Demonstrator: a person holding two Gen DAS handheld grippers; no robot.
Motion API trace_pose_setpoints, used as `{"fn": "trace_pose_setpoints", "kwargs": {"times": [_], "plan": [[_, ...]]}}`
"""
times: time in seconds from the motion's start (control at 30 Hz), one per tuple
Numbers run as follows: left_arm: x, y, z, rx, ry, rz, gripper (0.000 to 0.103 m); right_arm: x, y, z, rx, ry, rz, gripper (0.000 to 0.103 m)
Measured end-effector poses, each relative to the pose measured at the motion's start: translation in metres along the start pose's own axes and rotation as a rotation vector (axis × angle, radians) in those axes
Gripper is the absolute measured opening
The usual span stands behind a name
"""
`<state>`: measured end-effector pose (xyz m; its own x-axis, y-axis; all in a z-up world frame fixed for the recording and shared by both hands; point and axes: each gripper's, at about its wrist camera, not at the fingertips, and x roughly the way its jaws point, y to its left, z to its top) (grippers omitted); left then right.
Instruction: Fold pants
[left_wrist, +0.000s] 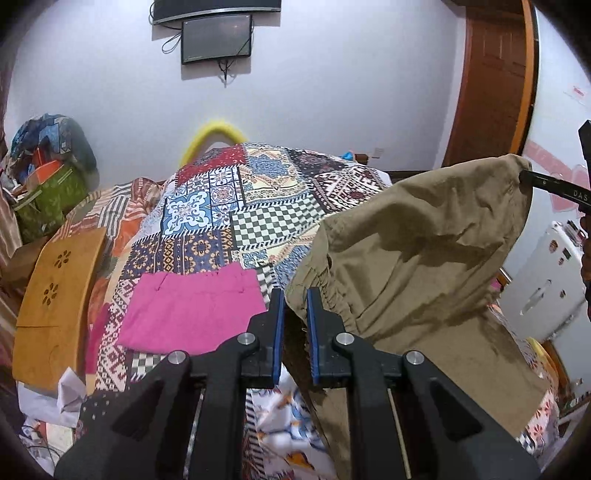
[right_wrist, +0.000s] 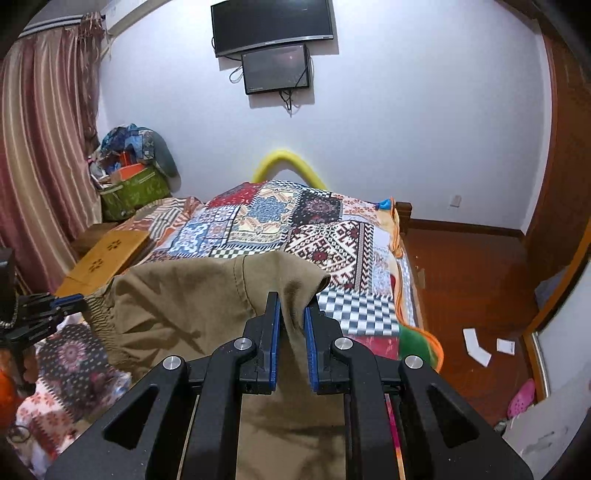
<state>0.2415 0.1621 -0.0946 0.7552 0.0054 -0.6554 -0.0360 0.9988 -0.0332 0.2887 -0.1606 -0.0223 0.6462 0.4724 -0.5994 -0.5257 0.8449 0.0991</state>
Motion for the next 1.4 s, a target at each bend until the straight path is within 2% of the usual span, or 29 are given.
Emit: {"fn": "trace_pose_setpoints", "kwargs": {"times": [0.33,0.57,0.97,1.17,1.4], "plan": [[-0.049,-0.035,-0.029,0.05,-0.012,-0.029,0.011,-0.052,0.015,-0.041,-0.012,0.002,0.015,0.008],[-0.069,-0.052,-0.056,0.07,0.01,-0.046,0.011,-0.067,0.009,-0.076,0.053,0.034,0.02,0.009],[-0.069,-0.059,-0.116,0.069,0.104,-0.029,0.011,-0.083,-0.003,-0.152,0.145,0.15,-0.022,0.008],[-0.063,-0.058,-0.145,0.067,0.151,-0.027,0.011,-0.075,-0.007,-0.191,0.189,0.244,-0.037,0.009],[-0.056,-0.056,-0.166,0.057,0.189,-0.022,0.011,-0.065,-0.01,-0.216,0.199,0.327,-0.062,0.008]]}}
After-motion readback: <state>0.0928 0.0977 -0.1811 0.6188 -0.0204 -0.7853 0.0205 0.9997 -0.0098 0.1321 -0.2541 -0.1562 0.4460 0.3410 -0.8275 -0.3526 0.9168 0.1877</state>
